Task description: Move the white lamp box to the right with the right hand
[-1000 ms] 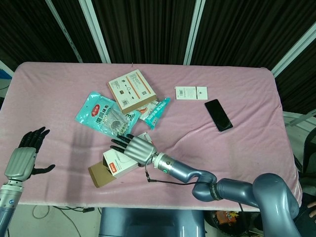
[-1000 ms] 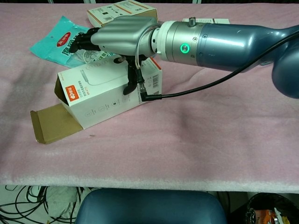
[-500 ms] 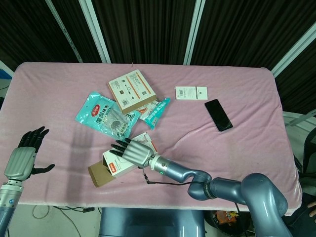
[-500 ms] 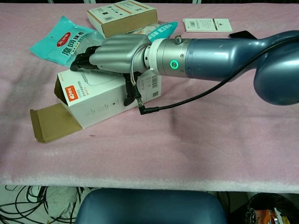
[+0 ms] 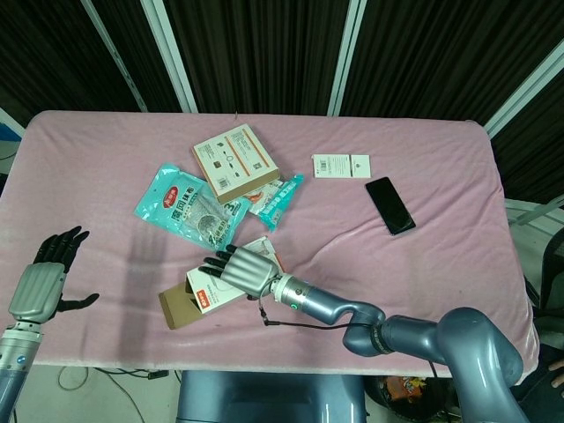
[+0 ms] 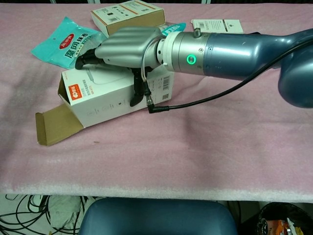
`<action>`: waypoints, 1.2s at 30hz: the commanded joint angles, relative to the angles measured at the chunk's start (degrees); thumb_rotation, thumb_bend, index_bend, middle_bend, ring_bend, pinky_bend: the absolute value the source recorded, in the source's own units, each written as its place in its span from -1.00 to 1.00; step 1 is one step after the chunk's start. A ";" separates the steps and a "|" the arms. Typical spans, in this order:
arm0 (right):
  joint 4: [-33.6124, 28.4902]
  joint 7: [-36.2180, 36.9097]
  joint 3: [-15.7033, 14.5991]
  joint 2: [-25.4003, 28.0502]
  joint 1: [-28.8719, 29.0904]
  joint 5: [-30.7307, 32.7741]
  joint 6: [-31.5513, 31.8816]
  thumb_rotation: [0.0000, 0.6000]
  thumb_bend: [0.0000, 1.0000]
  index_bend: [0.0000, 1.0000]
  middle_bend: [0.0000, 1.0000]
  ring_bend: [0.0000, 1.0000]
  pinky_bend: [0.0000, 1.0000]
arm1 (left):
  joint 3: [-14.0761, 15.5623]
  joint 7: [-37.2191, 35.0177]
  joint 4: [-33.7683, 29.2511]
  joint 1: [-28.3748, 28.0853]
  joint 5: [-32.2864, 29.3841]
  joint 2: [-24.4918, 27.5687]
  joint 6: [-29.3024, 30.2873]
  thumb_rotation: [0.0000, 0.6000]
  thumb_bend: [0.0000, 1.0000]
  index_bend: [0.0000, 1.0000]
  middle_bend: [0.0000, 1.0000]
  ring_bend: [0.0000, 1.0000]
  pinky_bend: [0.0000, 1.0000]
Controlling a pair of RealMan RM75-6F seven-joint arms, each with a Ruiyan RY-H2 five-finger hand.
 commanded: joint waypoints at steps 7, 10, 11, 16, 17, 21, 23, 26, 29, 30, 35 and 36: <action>-6.81 -1.88 2.63 6.67 -5.13 4.27 6.60 1.00 -0.22 0.34 0.29 0.18 0.23 | 0.11 -0.06 -0.04 0.15 0.52 -0.15 0.52 1.00 -1.00 -1.00 -1.00 -1.00 -1.00; -10.52 -3.36 3.38 9.53 -8.44 6.63 10.15 1.00 -0.22 0.34 0.29 0.18 0.23 | 0.20 -0.04 0.03 0.23 0.94 -0.25 0.86 1.00 -1.00 -1.00 -1.00 -1.00 -1.00; -11.64 -3.75 3.54 10.42 -9.43 7.45 11.04 1.00 -0.22 0.34 0.29 0.18 0.23 | 0.24 -0.04 0.04 0.26 1.07 -0.27 0.96 1.00 -1.00 -1.00 -1.00 -1.00 -1.00; -19.37 -3.84 3.96 15.85 -15.86 11.68 16.90 1.00 -0.22 0.34 0.28 0.18 0.23 | 0.52 -0.10 0.10 0.42 1.95 -0.35 1.55 1.00 -1.00 -1.00 -1.00 -1.00 -1.00; -21.05 -3.50 3.88 16.91 -17.18 12.18 18.19 1.00 -0.22 0.34 0.28 0.18 0.24 | 0.57 -0.08 0.12 0.45 2.14 -0.35 1.67 1.00 -1.00 -1.00 -1.00 -1.00 -1.00; -28.10 -1.22 2.68 21.22 -23.01 13.01 24.02 1.00 -0.22 0.34 0.28 0.17 0.23 | 0.84 -0.10 0.31 0.58 2.95 -0.45 2.15 1.00 -1.00 -1.00 -1.00 -1.00 -1.00; -31.39 0.25 1.40 23.21 -26.18 12.53 27.18 1.00 -0.22 0.34 0.28 0.17 0.23 | 1.00 -0.21 0.37 0.62 3.35 -0.50 2.33 1.00 -1.00 -1.00 -1.00 -1.00 -1.00; -34.84 2.43 -0.73 25.21 -30.38 10.62 31.92 1.00 -0.22 0.34 0.28 0.18 0.23 | 1.19 -0.40 0.37 0.70 3.86 -0.48 2.58 1.00 -1.00 -1.00 -1.00 -1.00 -1.00; -37.20 4.69 -3.35 26.75 -34.32 7.80 36.36 1.00 -0.22 0.34 0.28 0.17 0.23 | 1.32 -0.40 0.48 0.80 4.42 -0.47 3.01 1.00 -1.00 -1.00 -1.00 -1.00 -1.00; -37.58 5.11 -3.93 27.03 -35.12 7.16 37.29 1.00 -0.22 0.34 0.28 0.17 0.23 | 1.34 -0.42 0.51 0.82 4.54 -0.48 3.12 1.00 -1.00 -1.00 -1.00 -1.00 -1.00; -39.60 9.41 -9.24 29.81 -41.56 0.61 44.51 1.00 -0.22 0.34 0.28 0.17 0.23 | 1.58 -0.29 0.84 1.04 5.26 -0.68 3.77 1.00 -1.00 -1.00 -1.00 -1.00 -1.00; -39.75 10.19 -9.87 30.17 -42.43 -0.18 45.48 1.00 -0.22 0.34 0.28 0.17 0.24 | 1.64 -0.21 0.85 1.07 5.32 -0.71 3.80 1.00 -1.00 -1.00 -1.00 -1.00 -1.00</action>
